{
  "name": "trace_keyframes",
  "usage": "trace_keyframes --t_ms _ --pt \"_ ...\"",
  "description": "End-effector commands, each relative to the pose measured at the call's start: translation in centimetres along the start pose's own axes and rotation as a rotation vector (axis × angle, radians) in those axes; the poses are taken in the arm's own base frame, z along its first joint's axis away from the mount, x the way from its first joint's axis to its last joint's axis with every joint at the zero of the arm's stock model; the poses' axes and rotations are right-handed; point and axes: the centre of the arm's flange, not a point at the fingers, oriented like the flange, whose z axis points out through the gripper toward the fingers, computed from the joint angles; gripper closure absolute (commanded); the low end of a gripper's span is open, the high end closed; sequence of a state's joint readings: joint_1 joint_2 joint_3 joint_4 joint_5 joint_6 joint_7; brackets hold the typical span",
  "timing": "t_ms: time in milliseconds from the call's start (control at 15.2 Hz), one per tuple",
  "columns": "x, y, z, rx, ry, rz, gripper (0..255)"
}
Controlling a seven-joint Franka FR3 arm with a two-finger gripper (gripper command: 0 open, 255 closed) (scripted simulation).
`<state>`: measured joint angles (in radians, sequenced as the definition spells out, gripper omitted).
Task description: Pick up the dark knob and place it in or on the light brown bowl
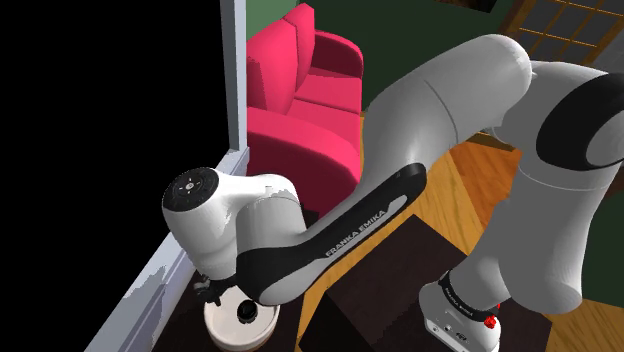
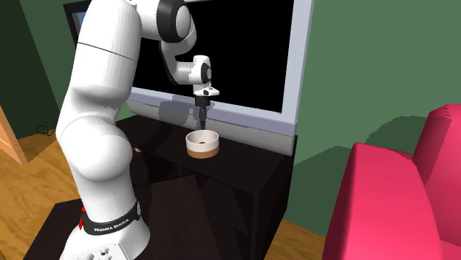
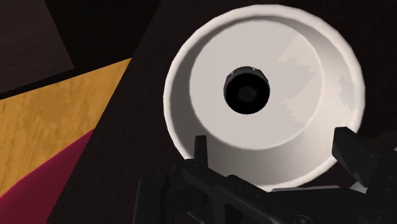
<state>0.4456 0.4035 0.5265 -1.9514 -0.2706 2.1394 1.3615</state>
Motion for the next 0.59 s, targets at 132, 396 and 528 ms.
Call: trace_keyframes --t_ms 132,396,528 --pt "0.1 0.0 -3.4 -0.001 0.0 0.0 0" --pt "0.1 0.0 -3.4 -0.001 0.0 0.0 0" --pt "0.1 0.0 -3.4 -0.001 0.0 0.0 0"
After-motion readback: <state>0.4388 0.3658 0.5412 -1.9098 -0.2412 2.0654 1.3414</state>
